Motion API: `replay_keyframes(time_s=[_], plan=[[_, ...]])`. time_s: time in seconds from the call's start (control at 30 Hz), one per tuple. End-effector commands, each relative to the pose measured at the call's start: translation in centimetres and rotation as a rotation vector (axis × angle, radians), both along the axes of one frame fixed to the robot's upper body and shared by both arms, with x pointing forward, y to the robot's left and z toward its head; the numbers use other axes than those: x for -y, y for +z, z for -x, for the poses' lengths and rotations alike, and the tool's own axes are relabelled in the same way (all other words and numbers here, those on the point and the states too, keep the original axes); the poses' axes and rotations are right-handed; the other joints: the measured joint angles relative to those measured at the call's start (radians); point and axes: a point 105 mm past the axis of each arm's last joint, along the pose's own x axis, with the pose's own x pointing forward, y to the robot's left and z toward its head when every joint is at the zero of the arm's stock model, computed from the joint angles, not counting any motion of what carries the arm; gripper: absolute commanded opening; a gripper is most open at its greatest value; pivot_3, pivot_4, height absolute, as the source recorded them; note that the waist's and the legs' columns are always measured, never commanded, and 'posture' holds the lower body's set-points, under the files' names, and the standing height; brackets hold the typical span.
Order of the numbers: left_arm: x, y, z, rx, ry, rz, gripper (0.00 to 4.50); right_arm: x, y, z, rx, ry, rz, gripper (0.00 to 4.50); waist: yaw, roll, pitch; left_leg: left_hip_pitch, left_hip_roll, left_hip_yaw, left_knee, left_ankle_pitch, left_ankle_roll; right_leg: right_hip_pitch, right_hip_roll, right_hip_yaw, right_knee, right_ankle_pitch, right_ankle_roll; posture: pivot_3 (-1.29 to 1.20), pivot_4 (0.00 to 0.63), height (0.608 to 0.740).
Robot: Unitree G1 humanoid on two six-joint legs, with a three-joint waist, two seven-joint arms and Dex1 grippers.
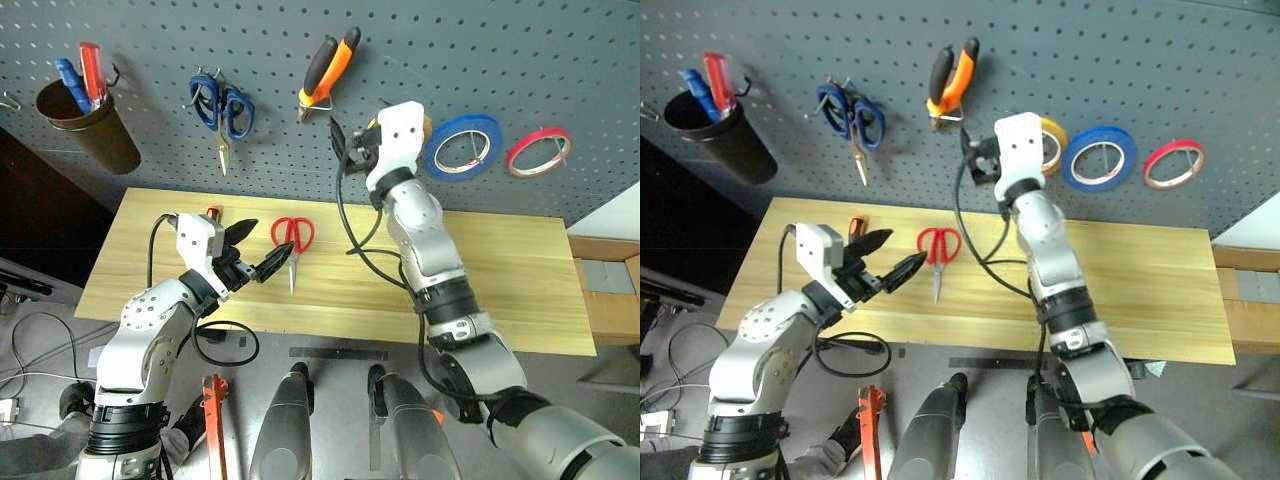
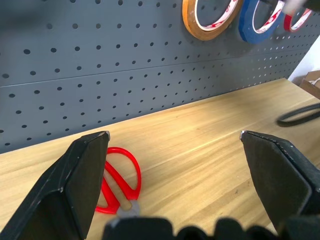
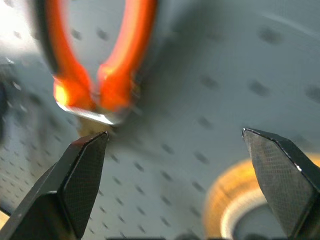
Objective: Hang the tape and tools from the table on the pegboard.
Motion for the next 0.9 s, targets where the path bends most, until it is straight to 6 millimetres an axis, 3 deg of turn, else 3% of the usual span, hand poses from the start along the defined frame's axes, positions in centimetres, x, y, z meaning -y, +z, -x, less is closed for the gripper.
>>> replay_keyframes(time_s=[0.03,0.2,0.37,0.6,0.9], plan=[[-0.8,0.2,0.1,0.011,0.023,-0.017,4.50,-0.2,-1.4,2.2,-0.044,0.086,0.017,4.47,0.001,0.000,0.000,0.000,0.000,0.000,-0.002,0.000,-0.001,0.000,0.000,0.000,0.000,-0.002,0.001,0.19,0.406,0.740],[-1.7,-1.2,-0.2,-0.056,0.060,-0.024,4.50,-1.0,-4.8,6.2,-0.173,0.311,0.049,4.47,0.006,-0.002,-0.001,0.001,0.001,-0.002,-0.004,-0.004,-0.007,0.001,-0.001,0.000,0.000,-0.009,0.003,0.17,0.405,0.740],[-2.2,-2.9,-0.8,-0.152,0.110,-0.039,4.50,-0.8,-7.3,8.3,-0.273,0.428,0.115,4.47,-0.008,-0.004,0.002,0.000,0.000,0.004,-0.002,-0.005,-0.008,0.000,-0.006,0.001,0.001,-0.010,0.008,0.17,0.405,0.740],[-1.0,-3.4,-1.4,-0.183,0.113,-0.057,4.50,1.9,-10.3,8.7,-0.381,0.403,0.169,4.47,-0.020,-0.005,0.002,0.001,0.000,0.002,-0.002,-0.005,-0.008,0.001,-0.006,0.000,0.001,-0.010,0.008,0.16,0.408,0.740],[0.2,-4.2,-1.4,-0.244,0.102,-0.066,4.50,3.6,-10.9,8.1,-0.396,0.338,0.183,4.47,-0.026,-0.005,0.002,0.001,-0.001,0.003,-0.002,-0.005,-0.008,0.001,-0.004,0.000,0.001,-0.010,0.008,0.15,0.409,0.740]])
